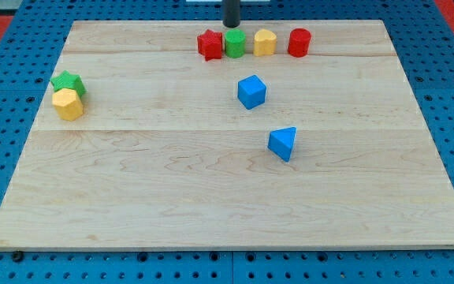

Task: Move the yellow heart to the top right of the blue cube

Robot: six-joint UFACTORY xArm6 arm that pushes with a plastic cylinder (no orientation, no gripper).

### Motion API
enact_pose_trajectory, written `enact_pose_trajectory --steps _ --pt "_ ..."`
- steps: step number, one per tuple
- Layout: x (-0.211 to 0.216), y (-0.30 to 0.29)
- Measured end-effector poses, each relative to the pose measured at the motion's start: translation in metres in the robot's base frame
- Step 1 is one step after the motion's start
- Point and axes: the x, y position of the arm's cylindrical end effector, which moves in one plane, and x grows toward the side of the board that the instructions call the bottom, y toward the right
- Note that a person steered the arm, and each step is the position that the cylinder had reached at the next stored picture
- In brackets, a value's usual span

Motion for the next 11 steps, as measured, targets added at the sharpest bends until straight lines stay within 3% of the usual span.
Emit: enact_pose_trajectory --steps 4,6,9,11 --pt "0.027 0.074" --pt "0.040 0.035" --pt "0.086 0.040" --pt "0.095 0.109"
